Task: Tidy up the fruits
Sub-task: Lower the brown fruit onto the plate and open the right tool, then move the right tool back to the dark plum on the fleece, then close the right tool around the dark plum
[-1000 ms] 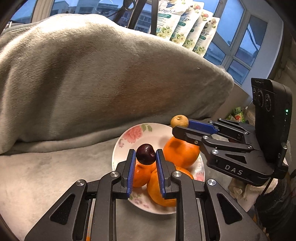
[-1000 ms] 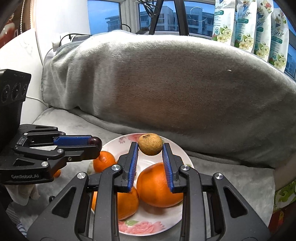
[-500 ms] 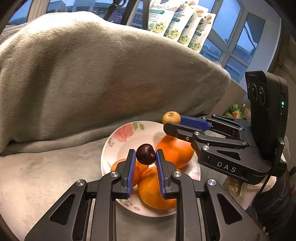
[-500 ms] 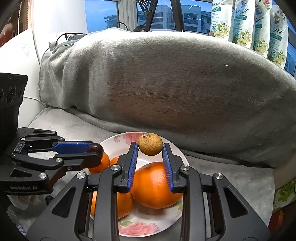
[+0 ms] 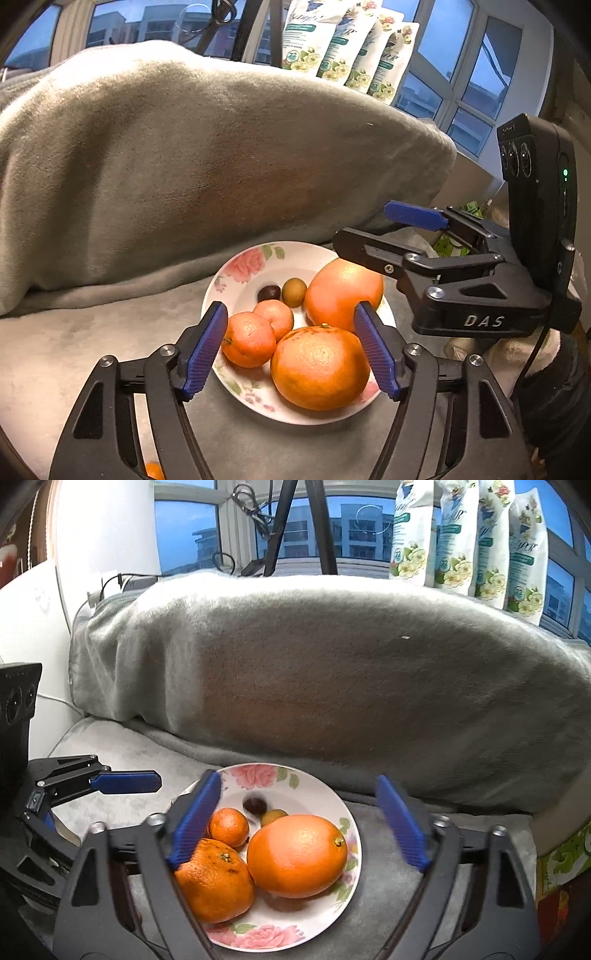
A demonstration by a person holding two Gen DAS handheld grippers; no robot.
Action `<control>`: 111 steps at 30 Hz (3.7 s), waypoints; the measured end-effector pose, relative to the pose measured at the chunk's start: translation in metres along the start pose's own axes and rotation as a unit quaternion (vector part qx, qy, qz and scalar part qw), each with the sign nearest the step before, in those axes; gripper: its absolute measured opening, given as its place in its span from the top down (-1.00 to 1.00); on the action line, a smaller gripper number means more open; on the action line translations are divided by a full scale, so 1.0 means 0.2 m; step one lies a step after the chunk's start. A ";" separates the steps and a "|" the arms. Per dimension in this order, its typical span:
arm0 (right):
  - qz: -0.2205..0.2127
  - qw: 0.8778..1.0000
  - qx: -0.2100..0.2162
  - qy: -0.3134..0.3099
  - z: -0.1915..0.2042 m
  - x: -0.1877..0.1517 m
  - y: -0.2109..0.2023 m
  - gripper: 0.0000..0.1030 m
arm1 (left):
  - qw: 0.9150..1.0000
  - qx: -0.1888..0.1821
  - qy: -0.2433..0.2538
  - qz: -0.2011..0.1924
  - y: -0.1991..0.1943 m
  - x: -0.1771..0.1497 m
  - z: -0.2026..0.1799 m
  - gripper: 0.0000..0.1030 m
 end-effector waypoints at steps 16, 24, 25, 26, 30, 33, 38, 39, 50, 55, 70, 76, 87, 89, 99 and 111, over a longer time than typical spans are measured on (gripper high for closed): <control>-0.034 0.999 -0.010 0.006 0.03 -0.07 -0.21 -0.80 | 0.999 0.027 -0.003 -0.027 -0.22 -0.08 0.03 -0.41; -0.054 0.999 0.007 -0.001 0.11 -0.19 -0.36 -0.80 | 0.998 0.049 -0.014 -0.036 -0.38 -0.26 0.12 -0.41; -0.057 0.998 0.010 -0.003 0.13 -0.20 -0.37 -0.80 | 0.998 0.052 -0.016 -0.038 -0.40 -0.29 0.13 -0.41; -0.059 0.998 0.017 -0.006 0.15 -0.21 -0.39 -0.80 | 0.998 0.054 -0.019 -0.039 -0.43 -0.33 0.14 -0.41; -0.058 0.997 0.044 -0.025 0.26 -0.26 -0.42 -0.80 | 0.996 0.069 -0.030 -0.049 -0.51 -0.45 0.20 -0.41; -0.051 0.996 0.063 -0.045 0.35 -0.30 -0.43 -0.80 | 0.994 0.078 -0.045 -0.056 -0.57 -0.57 0.25 -0.41; -0.032 0.993 0.088 -0.077 0.51 -0.37 -0.42 -0.80 | 0.992 0.089 -0.075 -0.056 -0.61 -0.74 0.32 -0.41; -0.027 0.992 0.094 -0.085 0.55 -0.38 -0.41 -0.80 | 0.991 0.092 -0.080 -0.056 -0.62 -0.77 0.33 -0.41; 0.041 0.978 0.116 -0.169 0.86 -0.53 -0.21 -0.36 | 0.989 0.089 -0.116 -0.033 -0.55 -1.07 0.33 -0.17; 0.079 0.969 0.120 -0.200 0.96 -0.60 -0.11 -0.03 | 0.990 0.081 -0.108 -0.024 -0.50 -1.11 0.29 0.04; 0.126 0.960 0.095 -0.231 1.05 -0.64 0.09 0.25 | 0.991 0.081 -0.108 -0.004 -0.42 -1.17 0.28 0.24; 0.135 0.957 0.083 -0.244 1.07 -0.65 0.12 0.34 | 0.991 0.081 -0.110 0.000 -0.40 -1.17 0.31 0.29; 0.141 0.954 0.062 -0.257 1.08 -0.66 0.14 0.44 | 0.991 0.090 -0.101 0.012 -0.36 -1.18 0.31 0.50; 0.142 0.954 0.060 -0.257 1.08 -0.66 0.14 0.47 | 0.991 0.092 -0.098 0.017 -0.34 -1.18 0.31 0.55; 0.144 0.951 0.050 -0.268 1.08 -0.65 0.16 0.50 | 0.991 0.094 -0.098 0.016 -0.33 -1.18 0.32 0.61; 0.132 0.956 0.063 -0.253 1.08 -0.64 0.12 0.53 | 0.991 0.083 -0.107 0.009 -0.34 -1.18 0.33 0.61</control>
Point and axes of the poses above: each gripper's, at about its wrist camera, not at the fingertips, and y roughly the way its jaws point, z to its left, x to its top, the point moved 6 cm from there along y, roughly the way its jaws point, and after that the axes turned 15 degrees about z, right-handed, at the moved point
